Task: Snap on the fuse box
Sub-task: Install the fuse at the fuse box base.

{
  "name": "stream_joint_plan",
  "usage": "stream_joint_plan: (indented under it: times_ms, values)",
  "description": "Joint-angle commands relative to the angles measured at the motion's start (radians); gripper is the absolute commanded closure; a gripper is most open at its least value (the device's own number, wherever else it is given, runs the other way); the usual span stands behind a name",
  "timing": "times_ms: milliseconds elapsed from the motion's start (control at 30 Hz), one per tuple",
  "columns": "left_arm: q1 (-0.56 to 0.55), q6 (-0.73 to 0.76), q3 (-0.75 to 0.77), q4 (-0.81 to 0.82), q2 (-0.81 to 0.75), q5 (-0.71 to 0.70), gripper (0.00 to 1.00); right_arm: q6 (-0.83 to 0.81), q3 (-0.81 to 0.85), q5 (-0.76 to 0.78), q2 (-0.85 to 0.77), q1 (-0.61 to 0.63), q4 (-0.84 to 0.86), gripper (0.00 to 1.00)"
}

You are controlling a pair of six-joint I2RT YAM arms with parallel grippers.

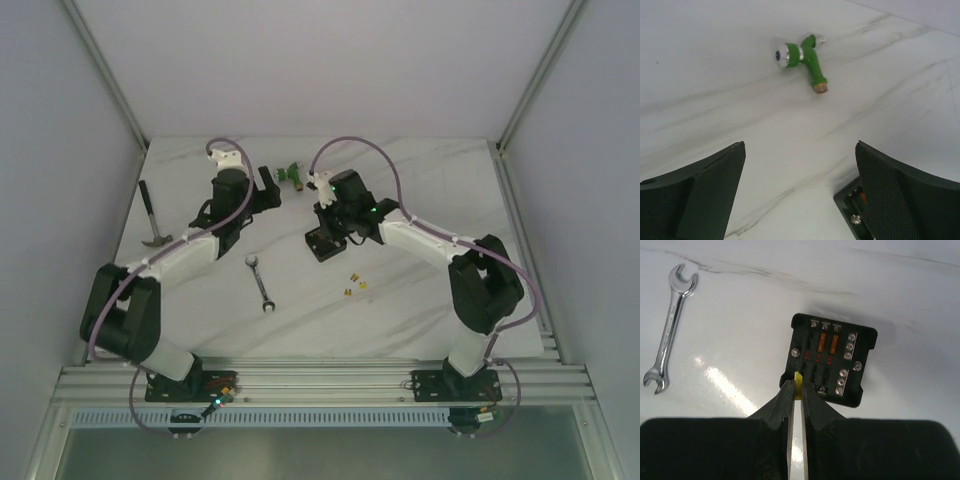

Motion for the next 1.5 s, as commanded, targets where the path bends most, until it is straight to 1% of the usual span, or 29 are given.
stream_joint_plan:
  times_ms: [0,133,267,333,433,633,767,867,933,1100,1467]
  values:
    - [0.082,-0.159,0.010,0.106,0.115,0.184,0.00,0.039,0.098,0.113,0.055,0.036,-0.032,1.00]
    - [0.090,-0.235,-0.056,0.252,0.191,0.307,0.00,0.047,0.151,0.190,0.123,0.050,-0.076,1.00]
    - [0.094,-0.312,-0.052,0.332,0.290,0.431,0.01,0.052,0.187,0.214,0.164,0.062,-0.090,1.00]
    - [0.100,-0.343,-0.034,0.330,0.342,0.480,0.05,0.058,0.214,0.226,0.194,0.065,-0.100,1.00]
    - [0.106,-0.389,-0.037,0.354,0.392,0.529,0.12,0.067,0.244,0.243,0.226,0.071,-0.113,1.00]
    - [0.106,-0.403,-0.026,0.339,0.419,0.575,0.28,0.072,0.283,0.256,0.272,0.079,-0.136,1.00]
    - [0.104,-0.397,-0.014,0.296,0.420,0.585,0.36,0.076,0.305,0.268,0.294,0.084,-0.153,1.00]
    - [0.105,-0.388,0.009,0.247,0.430,0.619,0.37,0.084,0.310,0.276,0.301,0.088,-0.160,1.00]
    - [0.105,-0.398,0.013,0.241,0.434,0.633,0.41,0.086,0.312,0.275,0.306,0.090,-0.166,1.00]
    - [0.105,-0.406,0.017,0.242,0.446,0.671,0.47,0.095,0.317,0.291,0.318,0.090,-0.178,1.00]
    - [0.107,-0.420,0.031,0.221,0.470,0.712,0.52,0.097,0.315,0.283,0.338,0.092,-0.177,1.00]
